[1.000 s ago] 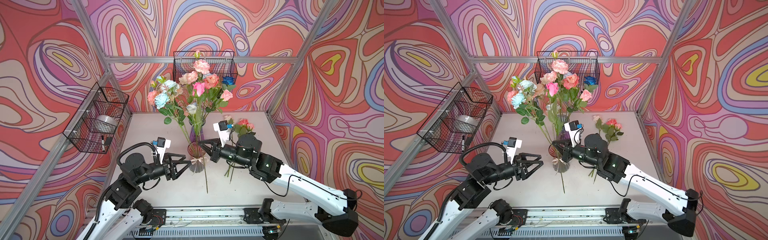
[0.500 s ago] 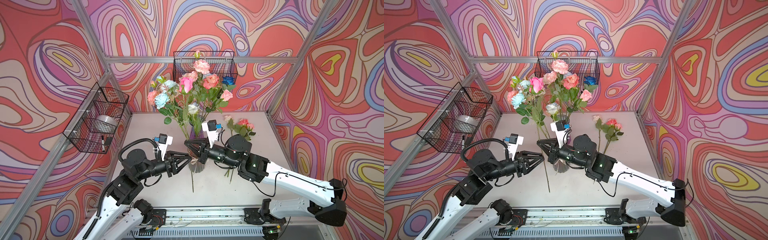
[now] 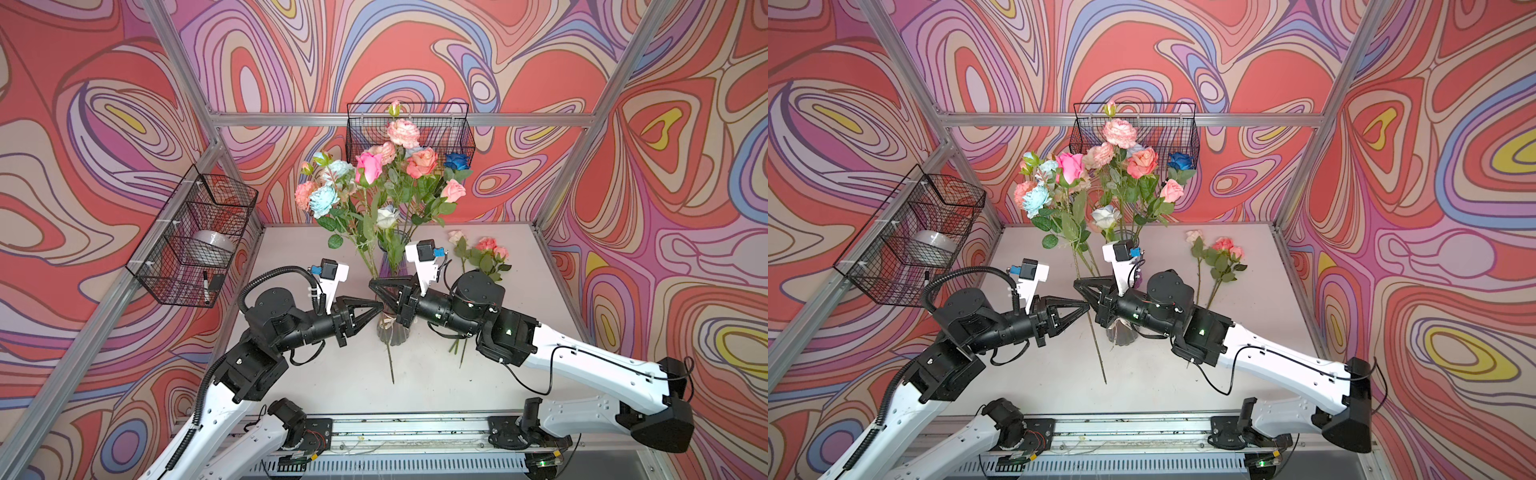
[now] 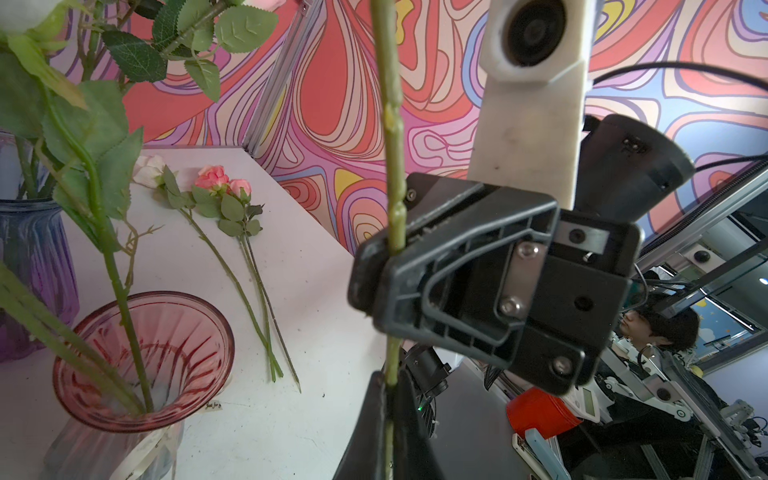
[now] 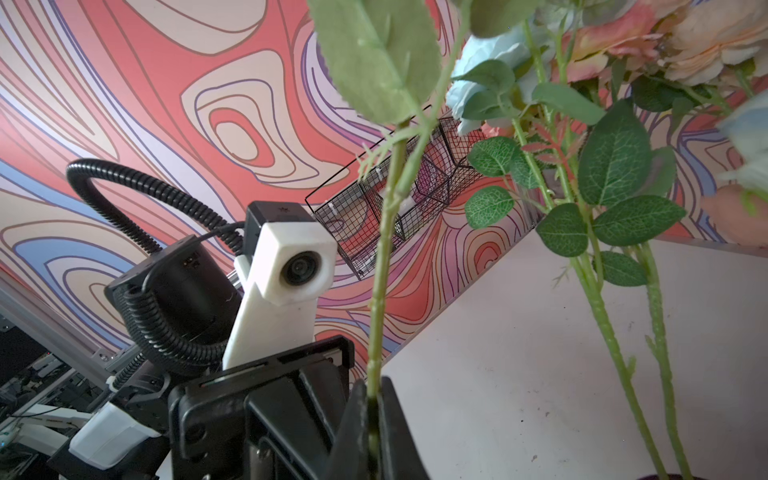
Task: Arrange the flowers into the vase
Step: 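Carry the pink rose toward the vases while the left gripper reaches to its stem, then close the left gripper on the pink stem while the right gripper opens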
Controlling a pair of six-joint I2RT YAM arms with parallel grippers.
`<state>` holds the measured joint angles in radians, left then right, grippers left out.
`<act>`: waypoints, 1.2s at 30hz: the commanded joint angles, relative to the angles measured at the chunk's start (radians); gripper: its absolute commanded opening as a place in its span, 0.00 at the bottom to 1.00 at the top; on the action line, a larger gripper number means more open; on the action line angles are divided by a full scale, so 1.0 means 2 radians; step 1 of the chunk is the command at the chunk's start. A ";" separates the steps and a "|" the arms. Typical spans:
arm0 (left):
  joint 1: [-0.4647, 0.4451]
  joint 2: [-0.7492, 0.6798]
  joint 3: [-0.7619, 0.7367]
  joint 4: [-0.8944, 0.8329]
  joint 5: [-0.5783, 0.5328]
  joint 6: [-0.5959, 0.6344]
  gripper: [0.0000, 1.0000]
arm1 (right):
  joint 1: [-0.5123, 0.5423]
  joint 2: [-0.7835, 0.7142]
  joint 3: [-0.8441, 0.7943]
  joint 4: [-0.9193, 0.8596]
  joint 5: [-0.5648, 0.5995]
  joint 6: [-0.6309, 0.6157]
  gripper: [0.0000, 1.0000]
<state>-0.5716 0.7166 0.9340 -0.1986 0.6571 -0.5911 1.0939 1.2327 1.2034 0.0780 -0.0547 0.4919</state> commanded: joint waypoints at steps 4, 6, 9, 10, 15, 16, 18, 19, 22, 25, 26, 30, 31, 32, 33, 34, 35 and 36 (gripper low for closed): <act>-0.002 0.016 0.044 0.000 -0.049 0.049 0.00 | 0.005 -0.073 -0.040 -0.035 0.060 -0.020 0.40; -0.002 0.026 0.059 -0.003 -0.070 0.068 0.00 | 0.005 -0.107 -0.052 -0.048 0.089 -0.029 0.41; -0.002 0.046 0.080 0.001 -0.102 0.097 0.00 | 0.005 -0.156 -0.066 -0.073 0.126 -0.042 0.41; -0.002 0.053 0.084 0.007 -0.112 0.106 0.00 | 0.005 -0.169 -0.070 -0.080 0.135 -0.045 0.41; -0.003 0.090 0.104 0.053 -0.174 0.154 0.00 | 0.005 -0.226 -0.083 -0.107 0.167 -0.051 0.41; -0.003 0.096 0.105 0.065 -0.182 0.160 0.00 | 0.005 -0.232 -0.085 -0.109 0.171 -0.052 0.40; -0.003 0.109 0.106 0.093 -0.198 0.172 0.00 | 0.005 -0.243 -0.089 -0.114 0.176 -0.052 0.40; -0.003 0.115 0.105 0.105 -0.204 0.176 0.00 | 0.005 -0.246 -0.091 -0.115 0.177 -0.052 0.40; -0.003 0.138 0.104 0.135 -0.210 0.179 0.00 | 0.005 -0.249 -0.094 -0.118 0.178 -0.054 0.40; -0.004 0.156 0.091 0.154 -0.218 0.177 0.00 | 0.005 -0.250 -0.095 -0.119 0.177 -0.056 0.40; -0.006 0.160 0.081 0.161 -0.221 0.175 0.00 | 0.005 -0.250 -0.096 -0.118 0.177 -0.056 0.40; -0.023 0.165 0.029 0.196 -0.246 0.159 0.00 | 0.005 -0.250 -0.104 -0.116 0.184 -0.059 0.40; -0.028 0.167 0.019 0.198 -0.253 0.158 0.00 | 0.004 -0.250 -0.105 -0.116 0.186 -0.059 0.40; -0.037 0.169 0.010 0.198 -0.263 0.159 0.00 | 0.005 -0.250 -0.107 -0.116 0.189 -0.059 0.40; -0.046 0.169 0.002 0.198 -0.274 0.159 0.00 | 0.005 -0.249 -0.108 -0.116 0.189 -0.059 0.40; -0.053 0.169 -0.005 0.197 -0.284 0.159 0.00 | 0.005 -0.249 -0.109 -0.116 0.190 -0.059 0.40; -0.059 0.166 -0.013 0.194 -0.296 0.158 0.00 | 0.004 -0.248 -0.110 -0.116 0.191 -0.059 0.40; -0.065 0.162 -0.022 0.192 -0.304 0.155 0.00 | 0.005 -0.249 -0.111 -0.116 0.191 -0.059 0.40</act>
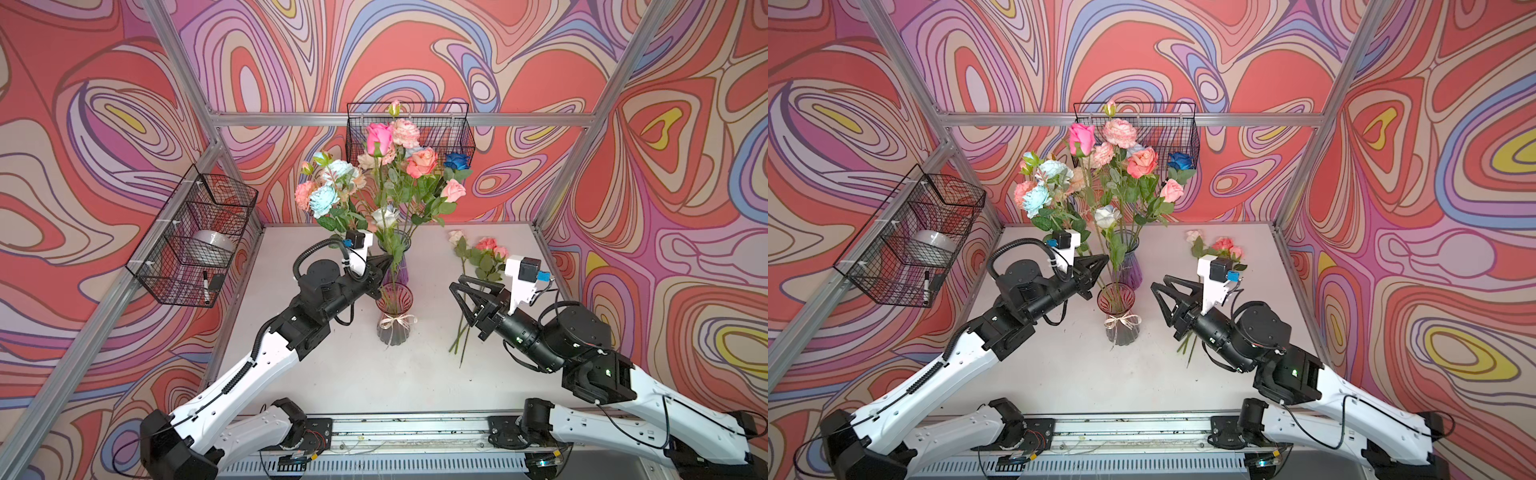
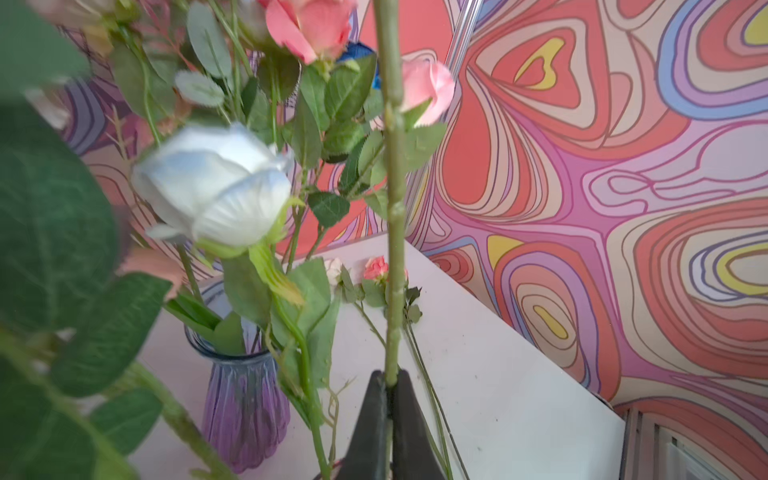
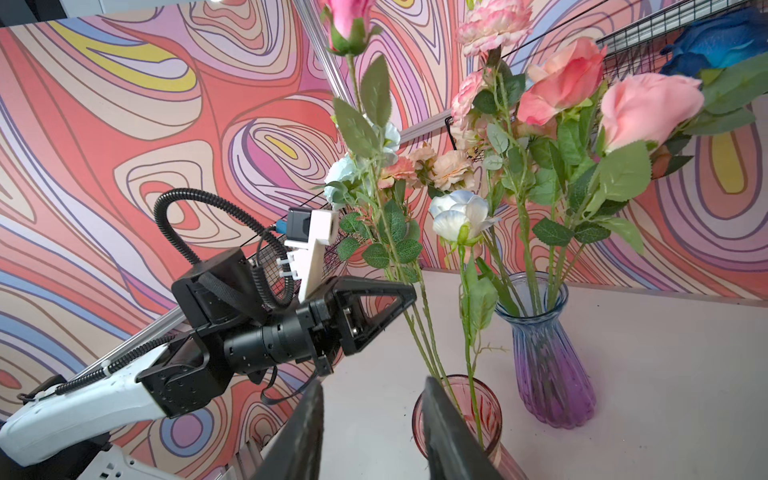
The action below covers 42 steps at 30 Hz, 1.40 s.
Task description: Arrange the flowers into the vase
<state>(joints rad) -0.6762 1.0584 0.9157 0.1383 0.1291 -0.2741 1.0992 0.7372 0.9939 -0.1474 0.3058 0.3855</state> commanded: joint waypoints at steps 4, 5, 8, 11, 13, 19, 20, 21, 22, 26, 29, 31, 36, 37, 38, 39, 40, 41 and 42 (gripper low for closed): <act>-0.027 -0.028 -0.042 0.013 -0.059 -0.018 0.10 | 0.002 -0.003 -0.013 -0.003 0.013 -0.001 0.40; -0.030 -0.032 -0.044 0.004 -0.063 -0.022 0.17 | 0.002 -0.004 -0.015 -0.003 0.014 0.000 0.40; -0.039 -0.043 -0.040 -0.033 -0.069 -0.027 0.38 | 0.002 -0.001 -0.019 -0.009 0.021 0.008 0.43; -0.047 -0.068 -0.038 -0.055 -0.073 -0.035 0.52 | 0.002 0.003 -0.021 -0.021 0.038 0.018 0.51; -0.048 -0.087 -0.036 -0.066 -0.066 -0.046 0.57 | 0.002 0.006 -0.026 -0.030 0.047 0.026 0.53; -0.048 -0.152 -0.025 -0.083 -0.025 -0.088 0.71 | 0.002 0.037 -0.031 -0.080 0.110 0.060 0.54; -0.048 -0.165 -0.027 -0.084 -0.022 -0.096 0.74 | 0.001 0.046 -0.029 -0.096 0.126 0.070 0.55; -0.048 -0.179 -0.031 -0.086 -0.022 -0.102 0.77 | 0.001 0.057 -0.027 -0.114 0.141 0.080 0.56; -0.048 -0.192 -0.036 -0.089 -0.022 -0.107 0.78 | 0.000 0.068 -0.025 -0.127 0.149 0.084 0.57; -0.048 -0.245 -0.069 -0.111 -0.039 -0.127 0.85 | -0.064 0.113 -0.023 -0.170 0.104 0.114 0.58; -0.048 -0.276 -0.098 -0.132 -0.049 -0.143 0.87 | -0.183 0.136 -0.050 -0.164 -0.019 0.142 0.55; -0.048 -0.296 -0.118 -0.144 -0.054 -0.154 0.89 | -0.251 0.159 -0.066 -0.151 -0.082 0.148 0.51; -0.048 -0.347 -0.158 -0.173 -0.065 -0.182 1.00 | -0.344 0.253 -0.072 -0.144 -0.122 0.145 0.48; -0.048 -0.357 -0.163 -0.180 -0.065 -0.186 1.00 | -0.360 0.270 -0.074 -0.138 -0.125 0.147 0.48; -0.048 -0.365 -0.166 -0.186 -0.067 -0.188 1.00 | -0.374 0.286 -0.076 -0.130 -0.127 0.150 0.48; -0.048 -0.371 -0.168 -0.191 -0.067 -0.190 1.00 | -0.389 0.299 -0.076 -0.125 -0.127 0.153 0.48; -0.048 -0.377 -0.171 -0.196 -0.068 -0.193 1.00 | -0.405 0.312 -0.076 -0.115 -0.129 0.155 0.47; -0.048 -0.382 -0.174 -0.198 -0.067 -0.195 1.00 | -0.417 0.324 -0.075 -0.100 -0.134 0.151 0.47; -0.048 -0.385 -0.176 -0.198 -0.066 -0.197 1.00 | -0.423 0.337 -0.071 -0.091 -0.135 0.146 0.47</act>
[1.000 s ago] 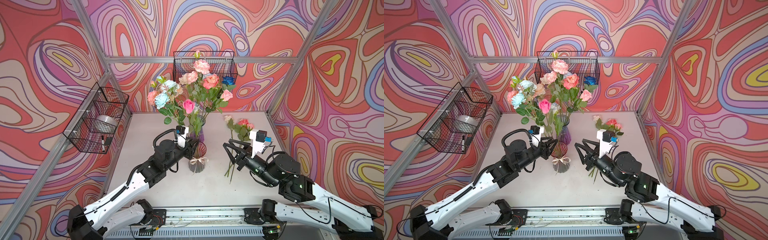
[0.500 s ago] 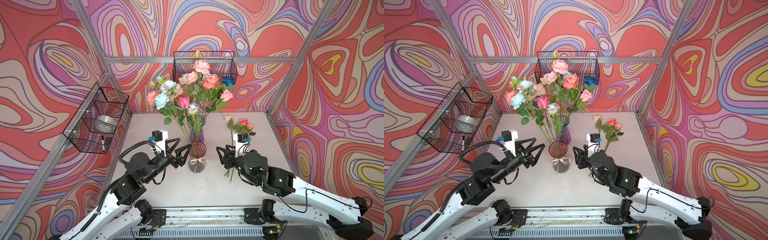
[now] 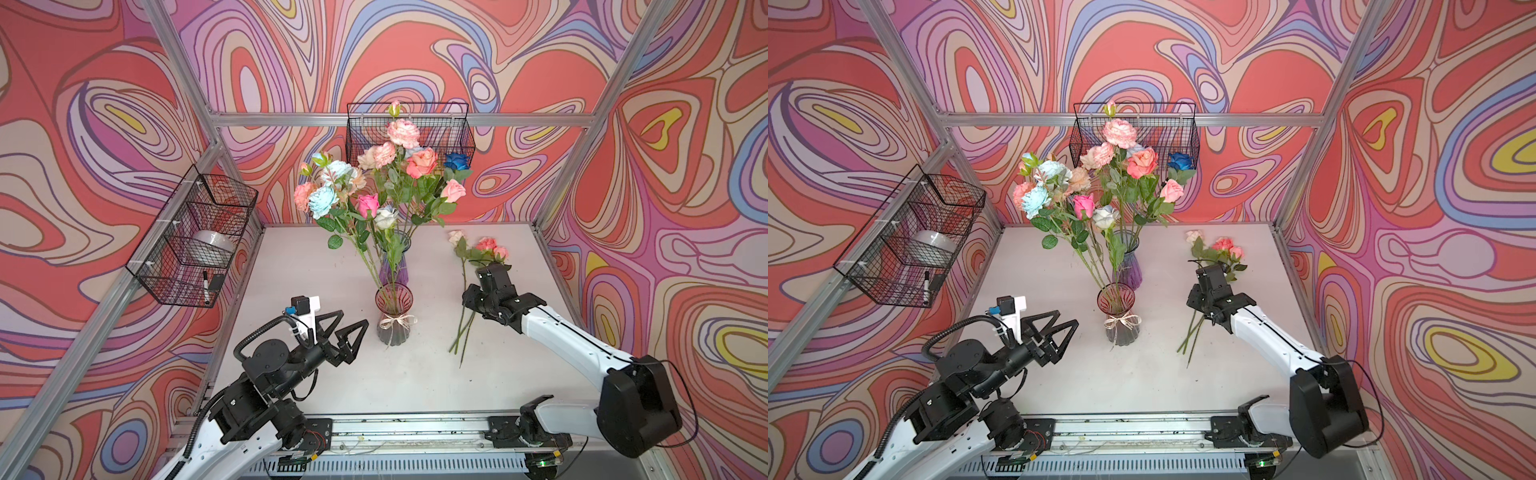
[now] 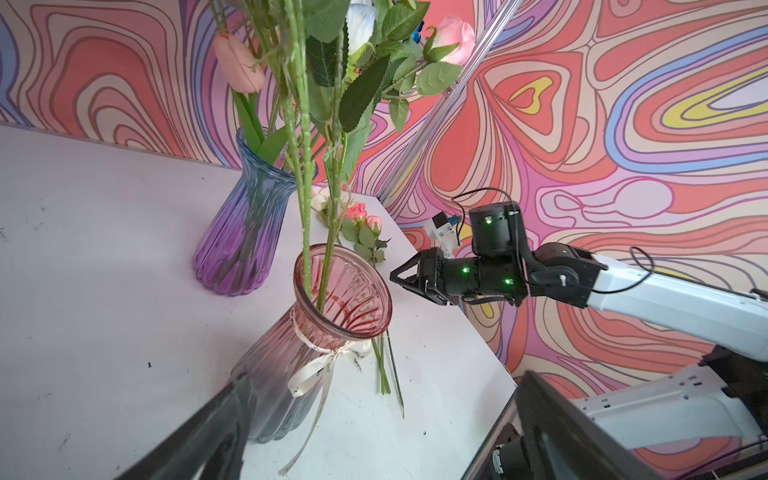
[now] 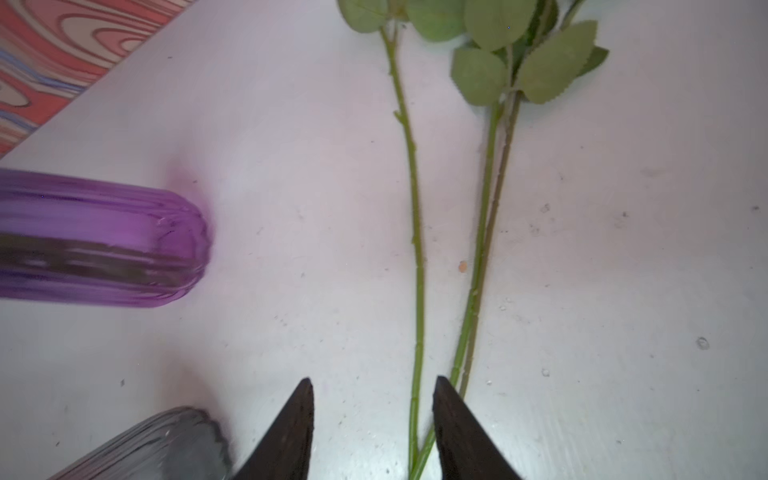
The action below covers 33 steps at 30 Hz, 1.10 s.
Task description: Arrange the flowers into the vase
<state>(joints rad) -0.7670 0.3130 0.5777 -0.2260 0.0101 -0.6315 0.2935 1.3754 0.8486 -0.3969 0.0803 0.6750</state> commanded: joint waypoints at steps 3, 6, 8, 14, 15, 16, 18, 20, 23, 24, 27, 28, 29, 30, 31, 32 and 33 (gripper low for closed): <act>-0.002 -0.020 -0.015 -0.022 -0.003 -0.021 1.00 | -0.024 0.080 0.047 0.025 -0.010 -0.022 0.45; -0.002 -0.025 -0.019 -0.034 -0.001 -0.024 1.00 | -0.025 0.144 0.096 0.003 0.008 -0.033 0.43; -0.002 -0.030 -0.022 -0.036 -0.001 -0.027 1.00 | -0.025 0.179 0.124 -0.001 0.021 -0.040 0.42; -0.002 -0.040 -0.027 -0.046 -0.002 -0.033 1.00 | -0.026 0.284 0.228 -0.052 0.063 -0.060 0.37; -0.002 -0.042 -0.026 -0.048 -0.003 -0.032 1.00 | -0.026 0.298 0.243 -0.062 0.073 -0.062 0.36; -0.002 -0.044 -0.025 -0.051 -0.003 -0.032 1.00 | -0.026 0.310 0.258 -0.070 0.080 -0.064 0.34; -0.002 -0.050 -0.025 -0.056 -0.005 -0.032 1.00 | -0.026 0.327 0.276 -0.082 0.084 -0.067 0.33; -0.002 -0.057 -0.025 -0.060 -0.008 -0.031 1.00 | -0.026 0.339 0.290 -0.090 0.087 -0.068 0.31; -0.002 -0.065 -0.026 -0.066 -0.013 -0.031 1.00 | -0.026 0.357 0.309 -0.104 0.085 -0.072 0.28; -0.002 -0.067 -0.027 -0.067 -0.014 -0.031 1.00 | -0.027 0.361 0.313 -0.107 0.082 -0.072 0.26; -0.002 -0.070 -0.026 -0.072 -0.018 -0.030 1.00 | -0.027 0.374 0.323 -0.117 0.068 -0.077 0.20; -0.002 -0.071 -0.025 -0.073 -0.019 -0.028 1.00 | -0.027 0.380 0.325 -0.120 0.063 -0.078 0.17; -0.002 -0.072 -0.024 -0.073 -0.019 -0.027 1.00 | -0.027 0.384 0.325 -0.122 0.061 -0.078 0.15; -0.002 -0.073 -0.024 -0.074 -0.020 -0.027 1.00 | -0.028 0.387 0.323 -0.121 0.057 -0.078 0.11; -0.002 -0.073 -0.024 -0.075 -0.021 -0.026 1.00 | -0.028 0.388 0.318 -0.117 0.052 -0.078 0.09; -0.002 -0.073 -0.023 -0.078 -0.022 -0.025 1.00 | -0.029 0.387 0.312 -0.111 0.047 -0.076 0.06; -0.002 -0.074 -0.023 -0.079 -0.023 -0.025 1.00 | -0.029 0.386 0.306 -0.106 0.042 -0.075 0.04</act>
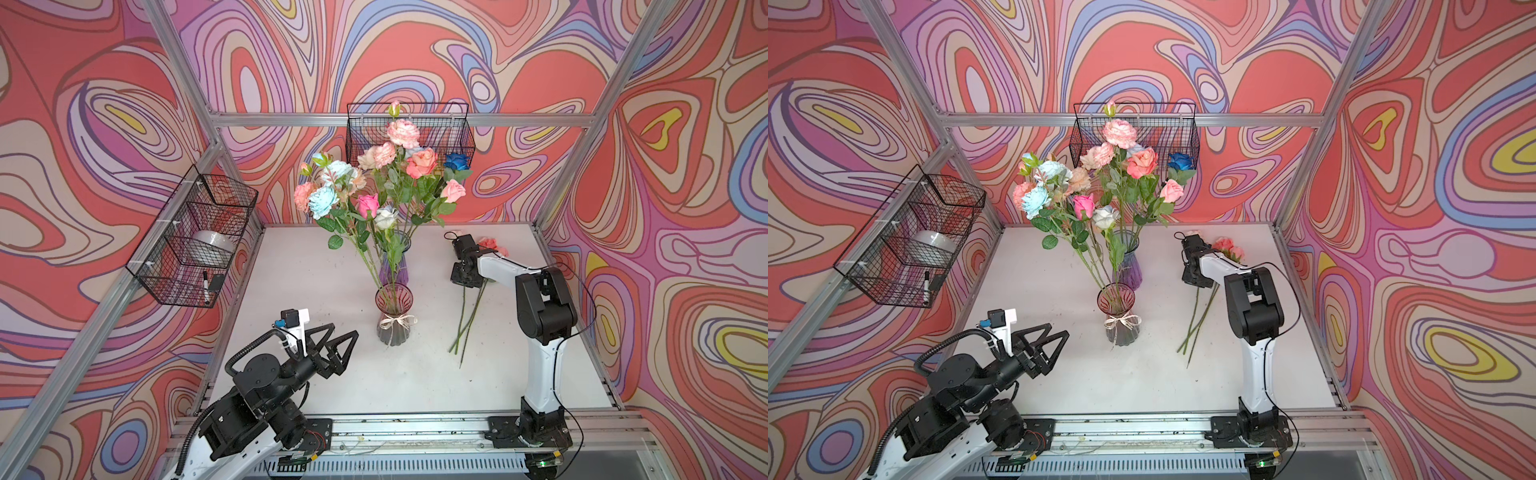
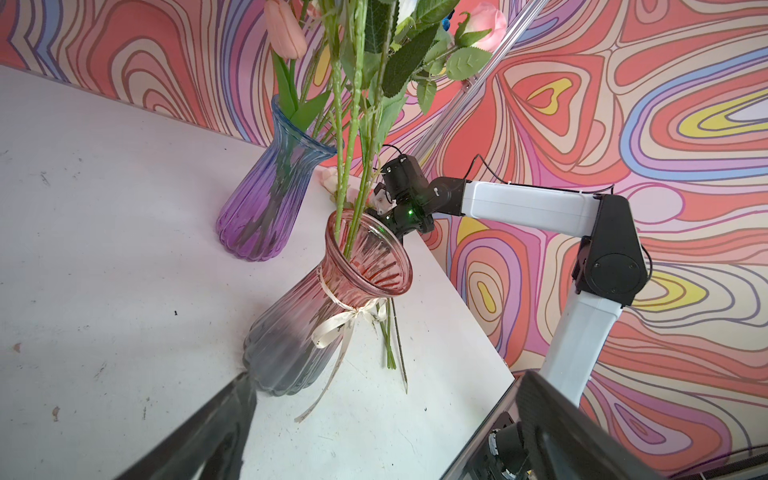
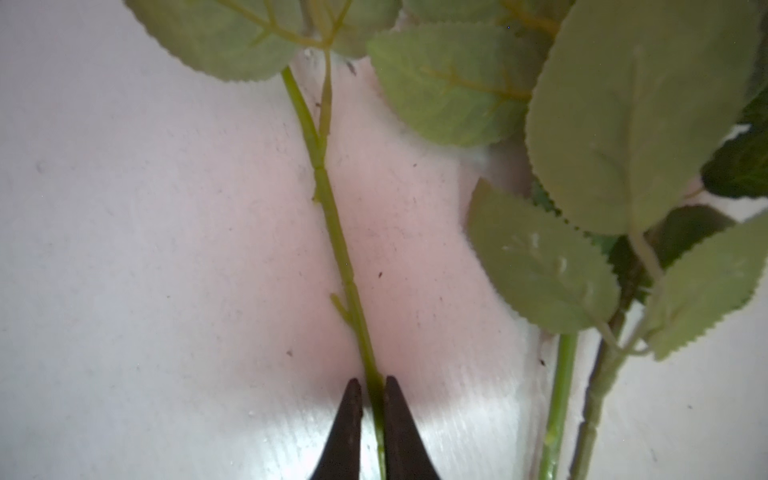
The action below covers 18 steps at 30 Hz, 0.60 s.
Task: Arrange the flowers into the vase
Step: 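Close the right gripper on a white rose stem among the loose stems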
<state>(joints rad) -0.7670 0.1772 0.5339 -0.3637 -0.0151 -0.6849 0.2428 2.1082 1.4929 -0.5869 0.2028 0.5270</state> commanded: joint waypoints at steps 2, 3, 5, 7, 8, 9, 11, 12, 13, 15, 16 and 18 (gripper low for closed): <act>-0.002 -0.006 0.000 -0.013 -0.010 0.003 1.00 | -0.005 0.013 -0.029 0.005 -0.025 0.000 0.00; -0.002 -0.006 0.001 -0.014 -0.010 0.003 1.00 | -0.005 0.009 -0.037 0.014 -0.028 -0.001 0.00; -0.002 -0.005 0.001 -0.015 -0.010 0.003 1.00 | -0.005 -0.001 -0.052 0.033 -0.037 -0.005 0.00; -0.002 -0.003 0.002 -0.015 -0.010 0.003 1.00 | -0.005 -0.017 -0.071 0.061 -0.048 -0.014 0.00; -0.002 -0.003 0.002 -0.013 -0.010 0.003 1.00 | -0.005 -0.026 -0.080 0.076 -0.053 -0.017 0.00; -0.002 -0.002 0.002 -0.013 -0.010 0.003 1.00 | -0.005 -0.040 -0.093 0.094 -0.060 -0.020 0.00; -0.002 0.001 0.002 -0.009 -0.008 0.003 1.00 | -0.005 -0.070 -0.121 0.132 -0.074 -0.025 0.00; -0.002 0.003 0.002 -0.008 -0.008 0.003 1.00 | -0.005 -0.087 -0.133 0.153 -0.082 -0.028 0.00; -0.002 0.006 0.003 -0.006 -0.008 0.003 1.00 | -0.005 -0.104 -0.147 0.170 -0.089 -0.029 0.00; -0.002 0.011 0.003 -0.003 -0.007 0.002 1.00 | -0.004 -0.137 -0.168 0.197 -0.095 -0.032 0.00; -0.002 0.014 0.004 -0.002 -0.006 0.003 1.00 | -0.005 -0.154 -0.180 0.207 -0.096 -0.032 0.00; -0.002 0.019 0.005 0.002 -0.003 0.003 1.00 | -0.005 -0.189 -0.201 0.221 -0.095 -0.032 0.00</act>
<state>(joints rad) -0.7670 0.2008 0.5339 -0.3717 -0.0235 -0.6846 0.2333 1.8282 1.1217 -0.2615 0.0402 0.4793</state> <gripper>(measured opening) 0.998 0.049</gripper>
